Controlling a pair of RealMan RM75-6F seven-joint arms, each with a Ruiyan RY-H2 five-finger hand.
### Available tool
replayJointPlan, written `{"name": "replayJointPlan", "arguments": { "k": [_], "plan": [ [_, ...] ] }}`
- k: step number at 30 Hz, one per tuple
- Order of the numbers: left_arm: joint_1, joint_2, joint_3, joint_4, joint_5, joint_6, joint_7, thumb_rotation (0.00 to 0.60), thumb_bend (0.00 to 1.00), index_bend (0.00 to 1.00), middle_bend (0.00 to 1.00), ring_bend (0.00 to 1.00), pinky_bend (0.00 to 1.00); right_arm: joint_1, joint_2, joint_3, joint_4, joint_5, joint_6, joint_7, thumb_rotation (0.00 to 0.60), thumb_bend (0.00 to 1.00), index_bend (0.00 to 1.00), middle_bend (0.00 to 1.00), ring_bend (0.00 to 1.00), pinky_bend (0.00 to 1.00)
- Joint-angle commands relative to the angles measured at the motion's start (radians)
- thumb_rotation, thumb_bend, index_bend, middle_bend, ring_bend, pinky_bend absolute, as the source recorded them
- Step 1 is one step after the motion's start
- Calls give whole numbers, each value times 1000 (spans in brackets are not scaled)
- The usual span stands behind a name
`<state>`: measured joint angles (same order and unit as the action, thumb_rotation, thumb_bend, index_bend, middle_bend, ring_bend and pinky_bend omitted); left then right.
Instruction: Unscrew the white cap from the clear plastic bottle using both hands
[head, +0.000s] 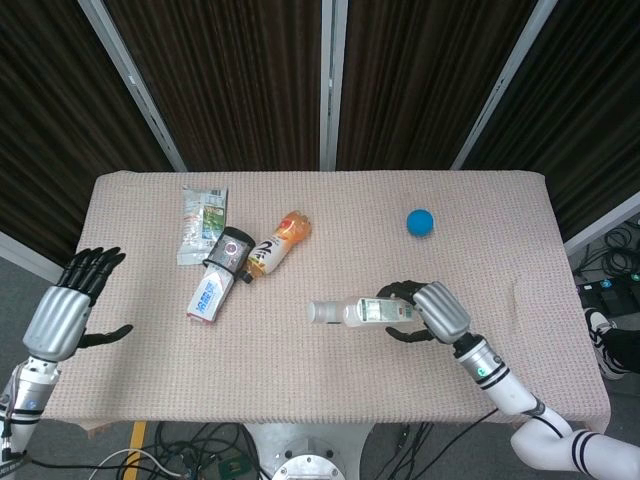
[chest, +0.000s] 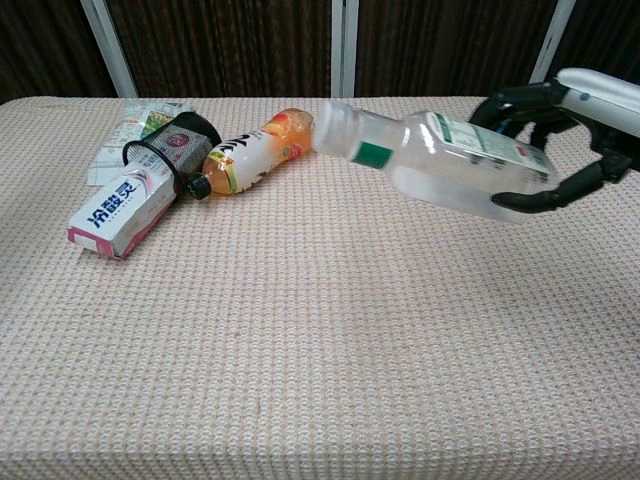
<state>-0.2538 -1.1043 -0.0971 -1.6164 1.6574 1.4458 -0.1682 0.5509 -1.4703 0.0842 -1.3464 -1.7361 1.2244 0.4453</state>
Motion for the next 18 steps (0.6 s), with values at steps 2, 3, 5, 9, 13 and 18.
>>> {"name": "replayJointPlan", "arguments": {
  "k": [2,3,5,9,13,18],
  "plan": [
    [-56,3,-23,-42,30,-32,-33,600,0,68,58,29,69,88,-119,27,48,-46,27,81,600,365,570,510,436,611],
    [-67,1,-25,-47,33,-39,-42,600,0,68,58,29,69,99,-139,31,59,-45,28,95,600,367,570,510,436,611],
    [-87,1,-26,-58,38,-58,-55,600,0,68,58,29,70,123,-183,42,87,-36,27,124,600,370,570,510,436,611],
    [-115,-5,-26,-73,46,-78,-54,600,0,68,58,29,71,161,-249,68,135,-8,22,163,600,372,570,509,435,611],
    [-133,-20,-23,-88,53,-84,-53,600,0,68,58,30,71,194,-289,98,165,29,13,175,600,371,570,508,434,611],
    [-153,-45,-30,-99,49,-80,-75,600,0,69,58,29,72,220,-302,109,172,60,-12,153,600,371,570,503,431,611]
  ]
}}
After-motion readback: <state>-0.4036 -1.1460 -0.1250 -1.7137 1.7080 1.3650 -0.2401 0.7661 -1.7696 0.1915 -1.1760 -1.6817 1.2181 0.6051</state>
